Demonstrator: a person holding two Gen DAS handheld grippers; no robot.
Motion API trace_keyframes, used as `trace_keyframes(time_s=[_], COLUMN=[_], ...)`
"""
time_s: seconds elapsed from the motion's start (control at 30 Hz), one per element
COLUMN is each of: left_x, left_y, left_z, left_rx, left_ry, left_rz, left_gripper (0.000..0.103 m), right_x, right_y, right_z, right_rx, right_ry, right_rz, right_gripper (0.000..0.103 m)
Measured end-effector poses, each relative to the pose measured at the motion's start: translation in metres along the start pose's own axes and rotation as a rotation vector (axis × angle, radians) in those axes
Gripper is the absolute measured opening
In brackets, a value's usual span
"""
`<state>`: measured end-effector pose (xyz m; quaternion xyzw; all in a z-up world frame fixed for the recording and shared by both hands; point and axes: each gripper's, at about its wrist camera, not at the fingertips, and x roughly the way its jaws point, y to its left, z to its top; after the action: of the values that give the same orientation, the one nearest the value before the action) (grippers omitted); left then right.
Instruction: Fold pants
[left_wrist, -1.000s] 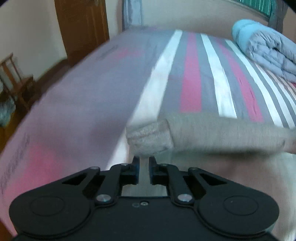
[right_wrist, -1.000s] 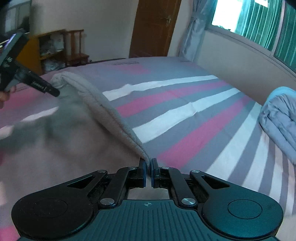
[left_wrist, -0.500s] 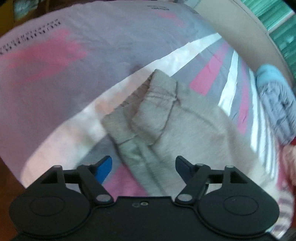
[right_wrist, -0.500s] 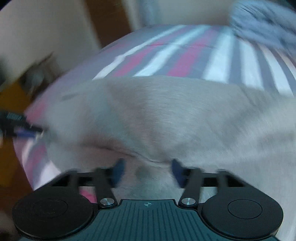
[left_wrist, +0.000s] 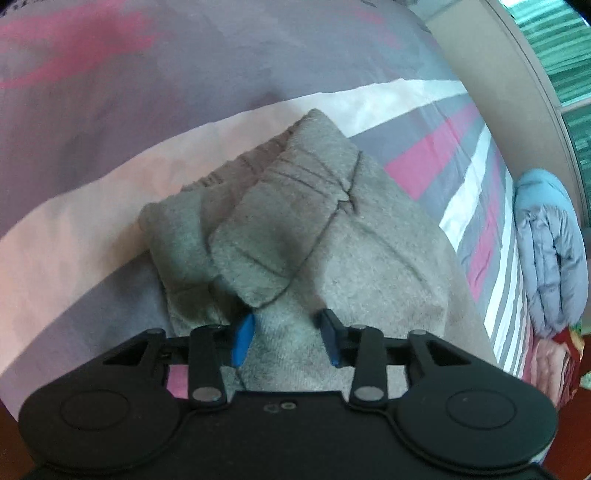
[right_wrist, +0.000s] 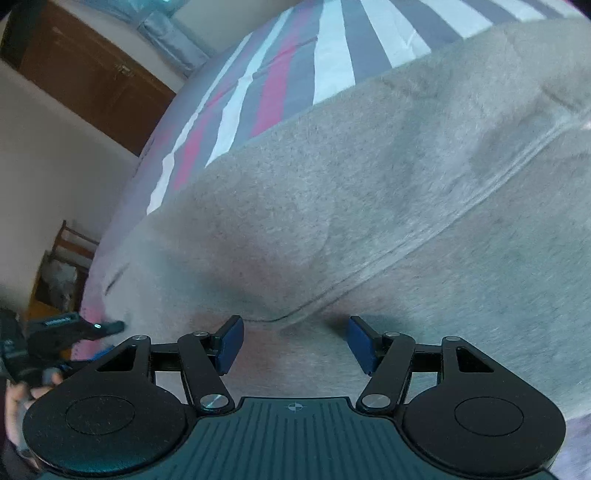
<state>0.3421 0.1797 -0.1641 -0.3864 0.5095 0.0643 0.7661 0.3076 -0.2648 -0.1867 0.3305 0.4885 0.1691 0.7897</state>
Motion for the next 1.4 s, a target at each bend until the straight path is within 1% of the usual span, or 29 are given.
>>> trace_keyframes(time_s=[0.07,0.1,0.13,0.17,0.23,0.27,0.3,0.33,0.37,0.4,0.43,0.47,0.53,0.6,0.63,0.73,0.8,0.87,0.93,0.97,1.0,1.03,1.1,1.13,1.2,1.3,1.4], left_x=[0.002,0.001,0.001,-0.001,-0.005,-0.009,-0.013,-0.015,-0.018,-0.022,-0.026,-0.031,-0.047,-0.058,-0.062,-0.061,-0.051,-0.036,-0.029,-0.031,-0.037,-0.043,-0.064,-0.075,-0.091,-0.098,-0.084], left_y=[-0.005,-0.006,-0.006,-0.005,-0.007,-0.008,-0.010,-0.013,-0.016,-0.017,-0.017,-0.019,-0.021,-0.018,-0.015,-0.001,0.013,0.022,0.021,0.019,0.017,0.017,0.019,0.022,0.017,-0.008,-0.039], left_z=[-0.001,-0.001,0.000,0.001,0.004,0.004,0.004,0.005,0.006,0.006,0.006,0.007,0.006,0.006,0.005,0.001,-0.002,-0.005,-0.008,-0.007,-0.005,-0.002,0.001,0.000,-0.005,-0.022,-0.047], left_rx=[0.021,0.023,0.014,-0.003,-0.005,0.004,0.020,0.040,0.063,0.079,0.086,0.103,0.166,0.195,0.203,0.230,0.221,0.242,0.255,0.257,0.248,0.234,0.214,0.212,0.236,0.321,0.376], left_ry=[-0.006,-0.020,-0.035,-0.063,-0.098,-0.116,-0.132,-0.143,-0.150,-0.155,-0.157,-0.164,-0.189,-0.191,-0.190,-0.180,-0.164,-0.139,-0.120,-0.121,-0.124,-0.127,-0.155,-0.179,-0.210,-0.203,-0.144], left_rz=[0.004,0.012,0.017,0.029,0.036,0.040,0.040,0.040,0.043,0.043,0.039,0.036,0.038,0.034,0.037,0.073,0.123,0.136,0.162,0.170,0.159,0.144,0.118,0.120,0.142,0.141,0.106], left_gripper=[0.033,0.031,0.024,0.020,0.011,0.010,0.008,0.007,0.007,0.007,0.007,0.007,0.007,0.007,0.007,0.007,0.007,0.008,0.026,0.028,0.031,0.034,0.042,0.049,0.057,0.056,0.056], right_x=[0.006,0.007,0.011,0.013,0.016,0.018,0.019,0.023,0.025,0.027,0.028,0.025,0.007,-0.016,-0.025,-0.039,-0.032,-0.018,-0.004,0.001,0.005,0.007,0.003,-0.006,-0.015,-0.025,-0.032], right_y=[0.000,-0.008,-0.009,-0.010,-0.009,-0.009,-0.012,-0.018,-0.024,-0.030,-0.032,-0.029,-0.011,0.015,0.023,0.032,0.036,0.030,0.022,0.019,0.018,0.018,0.021,0.019,0.020,0.016,0.005], right_z=[0.001,-0.003,-0.001,0.001,0.006,0.009,0.013,0.016,0.016,0.014,0.012,0.009,0.002,-0.006,-0.010,-0.029,-0.050,-0.064,-0.075,-0.078,-0.080,-0.080,-0.072,-0.067,-0.061,-0.060,-0.057], right_rx=[0.049,0.070,0.092,0.112,0.133,0.151,0.184,0.227,0.286,0.345,0.367,0.365,0.257,0.100,0.067,0.043,0.010,0.022,0.050,0.044,0.048,0.060,0.071,0.072,0.038,0.016,0.039], right_ry=[0.016,0.018,0.021,0.017,-0.027,-0.056,-0.085,-0.099,-0.113,-0.122,-0.131,-0.147,-0.215,-0.272,-0.277,-0.236,-0.196,-0.153,-0.135,-0.134,-0.134,-0.130,-0.117,-0.116,-0.122,-0.129,-0.142], right_rz=[0.021,0.036,0.041,0.043,0.026,0.012,-0.002,-0.007,0.000,0.015,0.026,0.029,0.037,0.048,0.063,0.104,0.083,0.054,0.016,-0.005,-0.019,-0.018,0.001,0.013,0.014,-0.005,-0.040], right_gripper=[0.063,0.063,0.063,0.063,0.062,0.051,0.042,0.027,0.018,0.014,0.008,0.006,0.006,0.006,0.006,0.006,0.006,0.006,0.006,0.006,0.006,0.006,0.012,0.015,0.017,0.022,0.023])
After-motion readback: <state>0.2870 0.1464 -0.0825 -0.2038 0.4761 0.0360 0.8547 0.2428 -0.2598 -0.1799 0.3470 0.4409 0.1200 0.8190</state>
